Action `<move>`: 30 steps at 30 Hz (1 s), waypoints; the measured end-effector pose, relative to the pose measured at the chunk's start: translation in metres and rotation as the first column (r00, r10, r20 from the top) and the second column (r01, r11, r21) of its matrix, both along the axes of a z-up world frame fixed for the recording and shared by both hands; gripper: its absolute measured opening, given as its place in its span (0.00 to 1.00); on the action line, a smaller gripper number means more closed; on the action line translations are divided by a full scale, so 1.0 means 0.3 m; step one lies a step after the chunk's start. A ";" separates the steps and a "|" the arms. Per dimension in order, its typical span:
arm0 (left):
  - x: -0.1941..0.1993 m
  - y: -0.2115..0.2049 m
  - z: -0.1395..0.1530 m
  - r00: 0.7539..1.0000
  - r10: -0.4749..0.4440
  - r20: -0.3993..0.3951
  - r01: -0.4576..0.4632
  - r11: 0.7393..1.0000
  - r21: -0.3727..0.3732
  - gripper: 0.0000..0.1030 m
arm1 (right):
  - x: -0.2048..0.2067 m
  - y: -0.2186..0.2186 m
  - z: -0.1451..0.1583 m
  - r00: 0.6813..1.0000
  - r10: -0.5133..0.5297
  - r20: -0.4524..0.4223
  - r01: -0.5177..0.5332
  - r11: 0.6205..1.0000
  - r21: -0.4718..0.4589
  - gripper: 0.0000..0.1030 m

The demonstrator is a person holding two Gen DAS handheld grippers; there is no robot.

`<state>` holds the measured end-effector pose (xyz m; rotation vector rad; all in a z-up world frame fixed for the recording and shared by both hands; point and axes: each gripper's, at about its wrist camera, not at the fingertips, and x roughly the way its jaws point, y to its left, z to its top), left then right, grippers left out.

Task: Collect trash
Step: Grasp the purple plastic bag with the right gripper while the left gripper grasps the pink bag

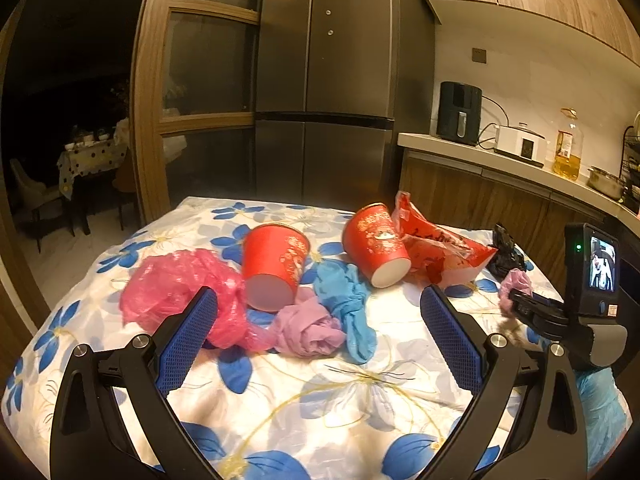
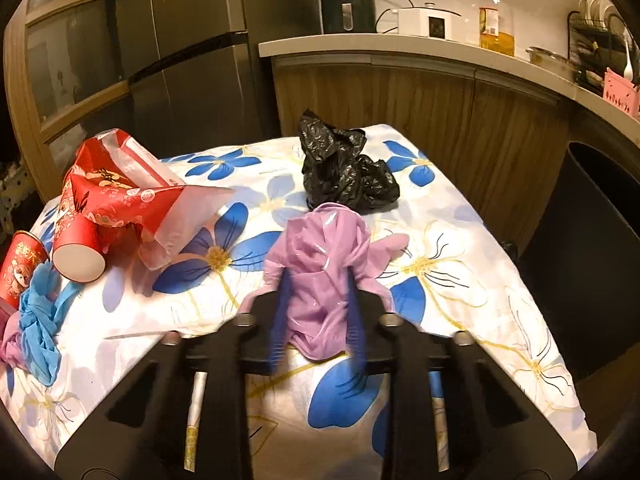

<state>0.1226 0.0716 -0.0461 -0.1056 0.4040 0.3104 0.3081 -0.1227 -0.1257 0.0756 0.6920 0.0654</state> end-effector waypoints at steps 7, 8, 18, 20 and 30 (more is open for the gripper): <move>-0.055 0.080 0.007 0.996 0.086 0.015 -0.086 0.996 -0.009 0.94 | -0.075 -0.029 0.048 0.998 -0.019 0.066 0.016 0.999 0.046 0.06; -0.062 0.094 0.008 0.995 0.101 0.017 -0.101 0.995 -0.006 0.94 | -0.099 -0.032 0.057 0.997 -0.024 0.078 0.020 0.999 0.050 0.06; -0.035 0.294 -0.025 0.979 0.203 -0.025 -0.205 0.974 -0.094 0.94 | -0.302 -0.009 0.111 0.987 -0.003 0.161 -0.003 0.999 0.033 0.06; -0.009 0.327 -0.044 0.980 0.189 -0.057 -0.195 0.972 -0.131 0.92 | -0.330 0.006 0.108 0.987 0.013 0.159 -0.019 0.999 0.032 0.05; 0.059 0.389 -0.112 0.979 0.132 -0.156 -0.169 0.953 -0.252 0.46 | -0.392 0.067 0.118 0.984 0.072 0.163 -0.074 0.997 0.008 0.06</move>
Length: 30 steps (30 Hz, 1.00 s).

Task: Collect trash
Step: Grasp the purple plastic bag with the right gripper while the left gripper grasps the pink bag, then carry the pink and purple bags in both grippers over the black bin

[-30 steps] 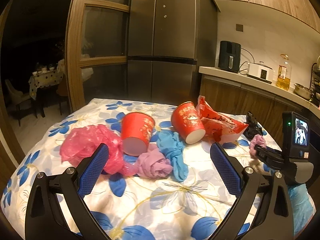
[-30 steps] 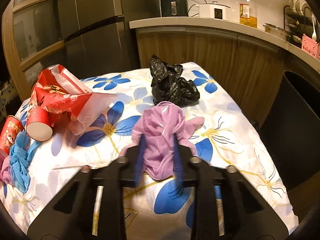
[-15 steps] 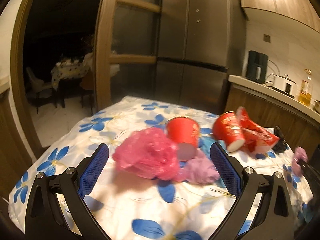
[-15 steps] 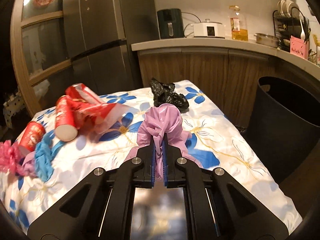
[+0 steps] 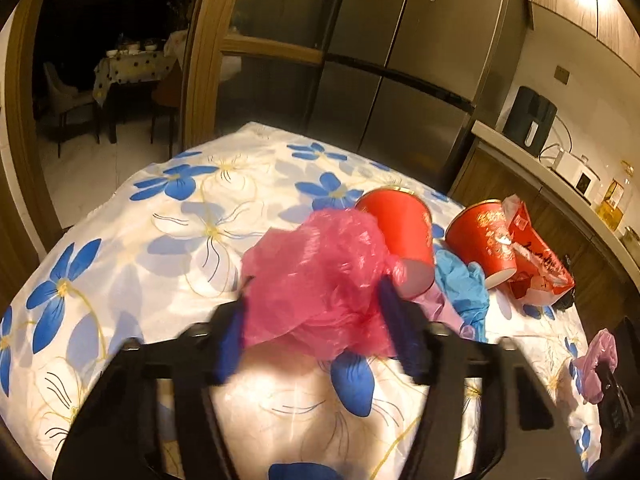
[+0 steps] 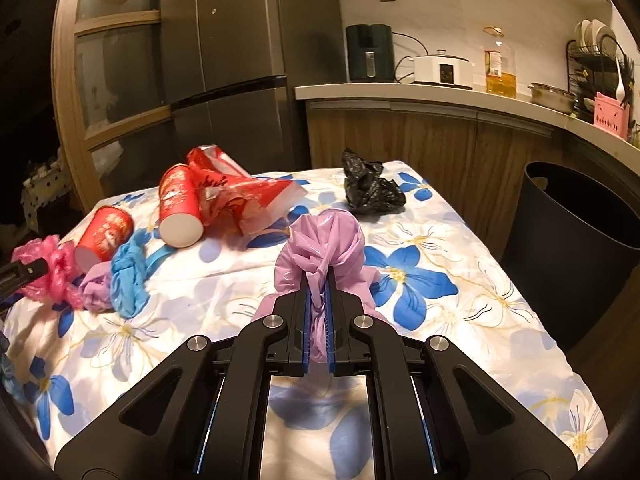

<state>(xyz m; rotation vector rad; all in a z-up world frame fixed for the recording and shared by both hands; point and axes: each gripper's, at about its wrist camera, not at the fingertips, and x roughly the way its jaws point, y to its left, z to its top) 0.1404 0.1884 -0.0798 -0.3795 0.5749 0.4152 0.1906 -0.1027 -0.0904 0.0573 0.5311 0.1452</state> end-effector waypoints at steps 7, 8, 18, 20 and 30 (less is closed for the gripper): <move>-0.001 -0.020 0.003 1.000 -0.018 -0.020 0.019 0.999 0.032 0.12 | -0.027 0.012 0.008 1.000 0.014 0.009 -0.014 1.000 0.001 0.05; -0.004 -0.026 0.008 1.000 -0.019 -0.018 0.020 0.999 0.041 0.10 | -0.031 0.012 0.011 1.000 0.015 0.011 -0.015 1.000 0.003 0.05; -0.068 -0.093 0.101 0.998 -0.036 0.044 0.033 0.997 0.073 0.07 | -0.079 -0.021 0.060 0.999 0.016 0.051 -0.018 0.999 0.031 0.05; -0.083 -0.120 0.126 0.997 -0.050 0.058 0.046 0.996 0.079 0.07 | -0.096 -0.033 0.072 0.998 0.015 0.062 -0.018 0.999 0.039 0.05; -0.130 -0.316 0.208 0.980 -0.168 0.111 0.154 0.980 0.125 0.07 | -0.192 -0.133 0.128 0.993 -0.006 0.119 -0.003 0.997 0.071 0.05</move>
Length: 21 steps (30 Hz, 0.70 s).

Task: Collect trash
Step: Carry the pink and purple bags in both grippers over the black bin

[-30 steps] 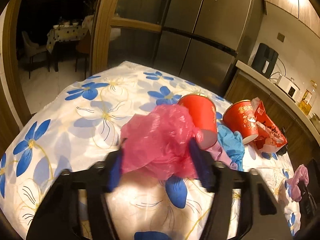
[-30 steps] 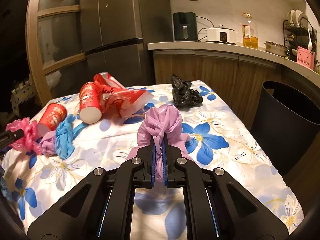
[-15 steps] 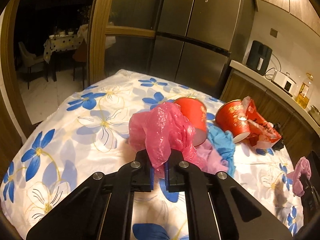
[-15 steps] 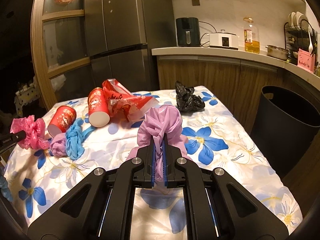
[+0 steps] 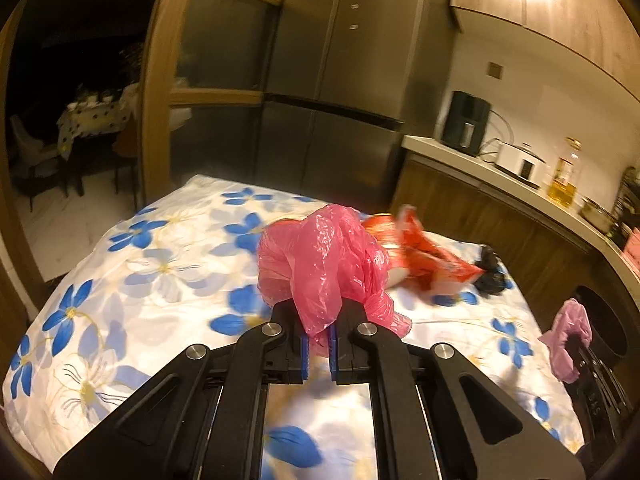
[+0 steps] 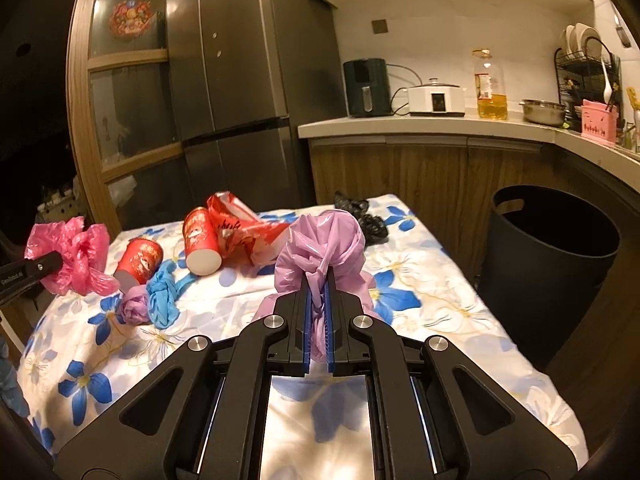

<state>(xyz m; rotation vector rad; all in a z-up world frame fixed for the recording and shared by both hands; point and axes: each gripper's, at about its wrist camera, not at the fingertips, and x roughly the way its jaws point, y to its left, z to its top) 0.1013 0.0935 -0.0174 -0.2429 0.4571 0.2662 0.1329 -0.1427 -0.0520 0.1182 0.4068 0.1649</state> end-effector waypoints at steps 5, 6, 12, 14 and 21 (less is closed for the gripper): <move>0.004 -0.130 0.017 0.997 -0.083 0.006 0.083 0.996 0.024 0.07 | -0.039 -0.077 0.021 0.999 -0.030 0.020 0.029 0.999 0.016 0.05; 0.006 -0.162 0.021 0.995 -0.103 0.008 0.103 0.994 0.028 0.07 | -0.049 -0.099 0.025 0.999 -0.039 0.024 0.039 0.999 0.021 0.05; 0.019 -0.314 0.034 0.980 -0.197 0.018 0.196 0.979 0.057 0.07 | -0.090 -0.188 0.041 0.995 -0.090 0.042 0.088 0.995 0.035 0.05; 0.025 -0.355 0.034 0.974 -0.225 0.019 0.224 0.973 0.061 0.07 | -0.099 -0.218 0.046 0.993 -0.105 0.045 0.104 0.994 0.038 0.05; 0.071 -0.501 0.024 0.950 -0.312 0.010 0.311 0.947 0.077 0.07 | -0.120 -0.314 0.060 0.984 -0.165 0.059 0.163 0.986 0.037 0.05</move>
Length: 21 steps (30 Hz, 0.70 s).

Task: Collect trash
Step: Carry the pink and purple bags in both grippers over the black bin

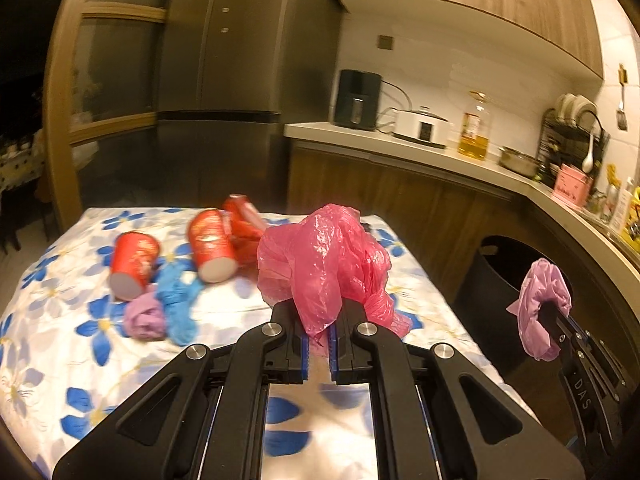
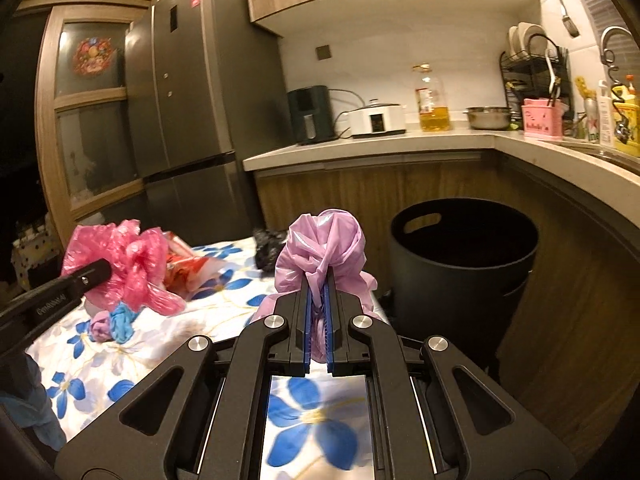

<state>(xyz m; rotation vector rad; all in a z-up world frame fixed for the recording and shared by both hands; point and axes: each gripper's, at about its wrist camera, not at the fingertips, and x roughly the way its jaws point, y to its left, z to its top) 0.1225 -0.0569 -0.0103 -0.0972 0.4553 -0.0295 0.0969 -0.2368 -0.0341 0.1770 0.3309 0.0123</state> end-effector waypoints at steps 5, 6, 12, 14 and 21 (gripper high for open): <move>0.039 -0.096 -0.008 0.998 -0.054 -0.006 0.055 0.998 0.013 0.07 | 0.001 -0.066 0.005 0.999 -0.039 0.005 0.039 0.999 -0.002 0.05; 0.046 -0.111 -0.009 0.998 -0.064 -0.006 0.064 0.998 0.015 0.07 | 0.003 -0.078 0.005 0.999 -0.045 0.006 0.045 0.999 -0.003 0.05; 0.092 -0.216 -0.014 0.992 -0.125 -0.011 0.125 0.992 0.028 0.07 | 0.015 -0.153 0.012 0.995 -0.093 0.020 0.093 0.996 -0.009 0.05; 0.110 -0.250 -0.014 0.989 -0.147 -0.012 0.147 0.989 0.033 0.07 | 0.023 -0.184 0.015 0.993 -0.113 0.024 0.113 0.994 -0.010 0.05; 0.181 -0.382 0.009 0.974 -0.228 0.005 0.227 0.973 0.035 0.07 | 0.068 -0.295 0.038 0.983 -0.177 0.047 0.178 0.984 -0.022 0.05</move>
